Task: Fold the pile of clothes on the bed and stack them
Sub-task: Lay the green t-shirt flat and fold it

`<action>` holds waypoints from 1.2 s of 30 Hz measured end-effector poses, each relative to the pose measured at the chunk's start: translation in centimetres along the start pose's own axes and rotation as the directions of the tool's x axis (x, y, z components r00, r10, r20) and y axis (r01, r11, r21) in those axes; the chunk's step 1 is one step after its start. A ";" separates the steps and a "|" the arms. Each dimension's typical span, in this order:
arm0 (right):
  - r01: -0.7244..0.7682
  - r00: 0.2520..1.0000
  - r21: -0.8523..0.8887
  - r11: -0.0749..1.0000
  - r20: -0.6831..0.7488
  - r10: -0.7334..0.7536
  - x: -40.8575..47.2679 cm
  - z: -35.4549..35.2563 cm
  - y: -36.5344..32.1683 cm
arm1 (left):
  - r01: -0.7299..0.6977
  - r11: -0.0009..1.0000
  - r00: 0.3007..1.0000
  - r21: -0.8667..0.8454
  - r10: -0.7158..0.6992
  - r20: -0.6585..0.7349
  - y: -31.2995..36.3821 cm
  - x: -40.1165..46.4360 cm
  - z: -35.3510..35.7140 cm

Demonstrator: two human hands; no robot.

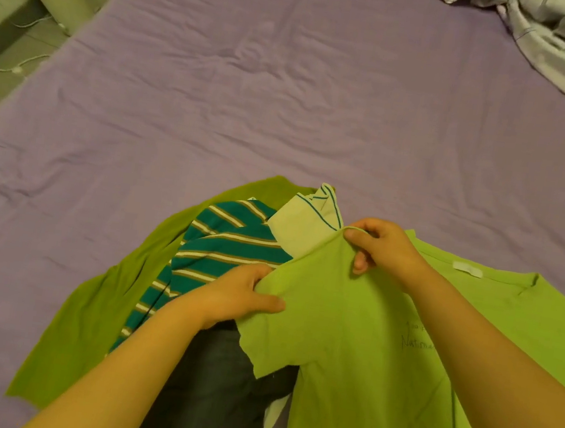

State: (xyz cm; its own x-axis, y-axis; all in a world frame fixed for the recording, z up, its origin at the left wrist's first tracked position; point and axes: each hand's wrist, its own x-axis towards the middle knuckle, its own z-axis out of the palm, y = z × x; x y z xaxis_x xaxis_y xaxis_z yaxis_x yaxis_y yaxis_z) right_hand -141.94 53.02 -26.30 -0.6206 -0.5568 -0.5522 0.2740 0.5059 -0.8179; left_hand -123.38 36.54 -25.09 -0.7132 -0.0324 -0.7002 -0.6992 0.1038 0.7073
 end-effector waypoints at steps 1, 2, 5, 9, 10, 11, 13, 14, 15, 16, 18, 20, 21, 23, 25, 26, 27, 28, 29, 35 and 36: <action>-0.008 1.000 0.037 0.999 -0.011 0.009 0.0 0.2 0.0 | -0.010 1.000 1.000 0.002 0.010 -0.013 -0.3 -0.1 0.2; -0.012 1.000 0.055 0.998 -0.023 0.013 0.0 0.3 0.0 | -0.020 1.000 0.999 -0.007 0.020 -0.042 -0.4 -0.2 0.3; 0.001 0.999 0.024 1.000 -0.046 0.000 0.3 0.4 0.1 | 0.009 0.997 0.996 -0.082 -0.016 -0.087 -0.1 -0.8 -0.9; -0.007 0.999 -0.025 1.000 -0.041 0.006 0.6 1.4 0.1 | 0.084 0.996 0.996 -0.043 -0.083 0.021 0.8 -2.0 -3.3; -0.015 0.999 -0.031 0.999 -0.052 0.014 0.6 1.8 0.3 | 0.083 0.994 0.997 -0.076 -0.083 -0.005 0.7 -2.0 -3.4; -0.021 0.997 -0.024 0.999 -0.072 0.020 0.6 2.1 0.4 | 0.076 0.985 0.996 -0.156 -0.081 -0.029 0.4 -2.0 -3.4; -0.028 0.992 -0.003 1.000 -0.125 0.027 0.6 2.5 0.8 | 0.060 0.944 0.993 -0.325 -0.089 -0.076 -0.2 -1.9 -2.7; -0.027 0.989 0.006 1.000 -0.148 0.028 0.5 2.6 1.0 | 0.050 0.937 0.989 -0.346 -0.096 -0.116 -0.6 -1.8 -2.3; -0.022 0.985 0.012 1.000 -0.170 0.024 0.5 2.7 1.1 | 0.041 0.947 0.980 -0.320 -0.101 -0.174 -1.1 -1.5 -1.9; -0.015 0.981 0.008 1.000 -0.191 0.017 0.6 2.7 1.4 | 0.030 0.959 0.967 -0.281 -0.099 -0.235 -1.5 -1.3 -1.8; -0.004 0.974 -0.012 1.000 -0.226 0.002 0.5 2.7 1.6 | 0.019 0.966 0.949 -0.258 -0.099 -0.299 -2.0 -1.0 -1.9; 0.004 0.972 -0.022 1.000 -0.234 -0.009 0.4 2.5 1.9 | 0.031 0.956 0.952 -0.291 -0.117 -0.283 -2.4 -1.0 -2.3; 0.008 0.972 -0.015 1.000 -0.234 -0.011 0.4 2.5 2.1 | 0.019 0.949 0.953 -0.315 -0.112 -0.283 -2.6 -1.1 -2.5; 0.019 0.973 0.010 1.000 -0.232 -0.016 0.3 2.6 2.3 | -0.084 0.886 0.945 -0.455 -0.074 -0.318 -2.8 -1.0 -2.6; 0.032 0.977 0.022 0.999 -0.213 -0.026 0.3 3.1 2.4 | -0.194 0.836 0.895 -0.513 -0.063 -0.442 -2.9 -0.7 -1.9; 0.041 0.980 0.009 0.999 -0.195 -0.038 0.2 3.5 2.4 | -0.201 0.882 0.841 -0.426 -0.068 -0.537 -3.0 -0.4 -1.5; 0.059 0.982 -0.017 0.998 -0.178 -0.061 0.0 3.8 2.4 | -0.163 0.947 0.768 -0.278 -0.055 -0.638 -3.1 0.0 -1.0; 0.092 0.981 -0.049 0.994 -0.168 -0.100 -0.2 4.2 2.4 | -0.091 0.990 0.693 -0.111 -0.017 -0.721 -3.2 0.3 -0.5; 0.130 0.977 -0.065 0.989 -0.162 -0.139 -0.7 4.5 2.5 | -0.036 0.999 0.637 0.020 0.038 -0.770 -3.4 0.4 -0.1; 0.166 0.982 -0.144 0.976 -0.065 -0.177 -8.4 6.2 7.1 | -0.123 0.992 0.647 -0.007 0.074 -0.759 -4.6 -0.4 1.0; 0.158 0.983 -0.226 0.961 -0.051 -0.174 -9.9 6.5 8.5 | -0.136 0.991 0.672 -0.011 0.084 -0.735 -4.8 -0.9 1.5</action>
State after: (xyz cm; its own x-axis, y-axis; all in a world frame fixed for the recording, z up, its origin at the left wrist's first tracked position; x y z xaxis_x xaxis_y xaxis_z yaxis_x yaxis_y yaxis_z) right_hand -128.64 58.54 -28.83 -0.6957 -0.6016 -0.3924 -0.0010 0.5471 -0.8370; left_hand -119.32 37.60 -28.00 -0.5751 -0.7440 -0.3402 -0.5965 0.0967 0.7968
